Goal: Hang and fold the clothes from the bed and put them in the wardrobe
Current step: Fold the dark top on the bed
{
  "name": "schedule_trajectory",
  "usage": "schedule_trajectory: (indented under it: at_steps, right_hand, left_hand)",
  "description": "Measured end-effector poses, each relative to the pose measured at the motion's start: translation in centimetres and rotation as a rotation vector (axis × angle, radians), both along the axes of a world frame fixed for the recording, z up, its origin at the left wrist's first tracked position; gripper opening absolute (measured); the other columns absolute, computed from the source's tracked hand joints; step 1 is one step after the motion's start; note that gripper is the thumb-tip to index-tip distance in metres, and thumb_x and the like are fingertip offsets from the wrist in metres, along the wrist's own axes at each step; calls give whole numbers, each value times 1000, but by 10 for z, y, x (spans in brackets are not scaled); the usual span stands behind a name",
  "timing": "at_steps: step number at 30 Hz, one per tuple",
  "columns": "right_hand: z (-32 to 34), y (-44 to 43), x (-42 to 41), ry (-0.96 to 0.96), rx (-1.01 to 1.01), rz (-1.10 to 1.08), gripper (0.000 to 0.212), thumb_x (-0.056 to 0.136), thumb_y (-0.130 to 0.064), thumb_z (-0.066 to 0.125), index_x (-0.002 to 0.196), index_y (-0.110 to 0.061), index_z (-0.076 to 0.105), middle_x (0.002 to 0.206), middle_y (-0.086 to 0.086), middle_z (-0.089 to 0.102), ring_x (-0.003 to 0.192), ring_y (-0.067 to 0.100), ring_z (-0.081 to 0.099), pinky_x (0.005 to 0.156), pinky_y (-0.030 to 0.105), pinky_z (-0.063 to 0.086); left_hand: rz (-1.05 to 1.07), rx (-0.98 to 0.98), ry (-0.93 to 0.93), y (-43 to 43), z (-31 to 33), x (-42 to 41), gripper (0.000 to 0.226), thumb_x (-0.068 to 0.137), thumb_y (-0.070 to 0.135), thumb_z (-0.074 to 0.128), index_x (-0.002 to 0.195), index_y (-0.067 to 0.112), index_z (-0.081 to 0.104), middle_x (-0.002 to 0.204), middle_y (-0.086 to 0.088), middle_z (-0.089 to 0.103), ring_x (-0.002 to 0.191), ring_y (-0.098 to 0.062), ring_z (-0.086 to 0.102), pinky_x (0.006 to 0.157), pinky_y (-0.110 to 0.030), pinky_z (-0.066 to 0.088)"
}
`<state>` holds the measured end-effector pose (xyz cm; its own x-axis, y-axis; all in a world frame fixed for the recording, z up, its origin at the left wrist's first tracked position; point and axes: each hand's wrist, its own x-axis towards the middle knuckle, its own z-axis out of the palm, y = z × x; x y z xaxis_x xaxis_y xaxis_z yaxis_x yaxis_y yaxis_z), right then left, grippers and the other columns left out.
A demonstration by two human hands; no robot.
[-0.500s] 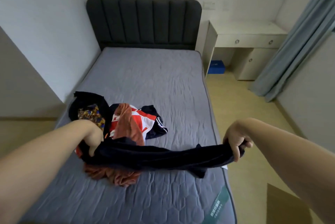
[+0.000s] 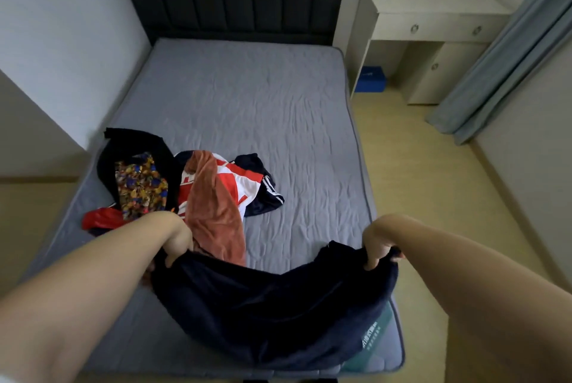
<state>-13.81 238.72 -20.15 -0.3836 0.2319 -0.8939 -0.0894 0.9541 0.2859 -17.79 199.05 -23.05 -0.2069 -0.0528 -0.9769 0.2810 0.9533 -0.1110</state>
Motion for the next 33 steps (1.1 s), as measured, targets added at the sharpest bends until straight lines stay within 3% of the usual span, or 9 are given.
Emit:
schedule_trajectory:
  at_steps: [2, 4, 6, 8, 15, 21, 26, 30, 33]
  right_hand:
    - [1, 0, -33, 302, -122, 56, 35, 100, -32, 56, 116, -2, 63, 109, 18, 68, 95, 33, 67, 89, 37, 52]
    - [17, 9, -78, 628, -212, -175, 40, 99, -16, 52, 135, 1, 48, 136, 25, 54, 121, 41, 57, 99, 43, 50]
    - [53, 21, -120, 1002, -305, -412, 37, 96, -9, 48, 132, -1, 42, 135, 26, 47, 122, 47, 51, 98, 50, 49]
    - [102, 35, -153, 1308, -381, -590, 33, 96, -9, 49, 128, -2, 41, 135, 26, 42, 121, 48, 49, 100, 52, 46]
    - [253, 48, -184, 1853, -664, -783, 26, 90, -10, 50, 115, -5, 44, 133, 21, 41, 112, 42, 49, 95, 48, 43]
    - [252, 55, -181, 1927, -731, -631, 22, 88, -7, 54, 100, -14, 36, 118, 12, 43, 86, 25, 37, 79, 36, 34]
    - [174, 76, -180, 1654, -509, -204, 22, 92, -11, 59, 96, -15, 37, 107, 9, 42, 78, 30, 43, 66, 42, 41]
    - [51, 90, -167, 1341, -317, 24, 14, 97, -17, 54, 110, -14, 49, 114, 14, 53, 99, 38, 55, 75, 42, 47]
    - [-64, 94, -133, 1049, -65, 287, 32, 92, -13, 47, 122, -19, 57, 122, 8, 53, 116, 32, 48, 96, 39, 41]
  left_hand:
    - [158, 87, 176, 0, 2, -31, 46, 91, -10, 55, 131, 11, 60, 115, -13, 59, 107, -39, 64, 71, -36, 60]
    - [240, 242, 595, -2, 20, -75, 44, 89, -7, 49, 125, 11, 66, 110, -13, 67, 105, -35, 66, 78, -37, 58]
    - [368, 410, 1038, -3, 58, -123, 37, 89, -1, 49, 114, 15, 71, 117, -16, 68, 109, -37, 63, 88, -36, 52]
    - [477, 543, 1376, -2, 111, -159, 32, 89, -3, 47, 106, 12, 70, 112, -23, 67, 103, -42, 62, 83, -41, 51]
    - [507, 745, 1926, -3, 288, -198, 42, 91, -5, 35, 125, 9, 56, 121, -21, 59, 107, -42, 57, 88, -49, 48]
    - [429, 789, 1948, -9, 277, -191, 31, 92, 3, 39, 117, 13, 54, 119, -18, 56, 102, -41, 54, 81, -46, 44]
    - [290, 695, 1677, -16, 161, -172, 17, 92, 13, 61, 106, 4, 60, 110, -21, 58, 100, -42, 57, 79, -49, 48]
    - [31, 565, 1371, -7, 25, -136, 24, 83, -3, 61, 106, 2, 66, 115, -19, 63, 112, -39, 59, 95, -47, 49]
    - [-238, 413, 1229, 9, -85, -98, 20, 87, 0, 54, 99, 8, 68, 105, -12, 65, 113, -35, 59, 104, -43, 41]
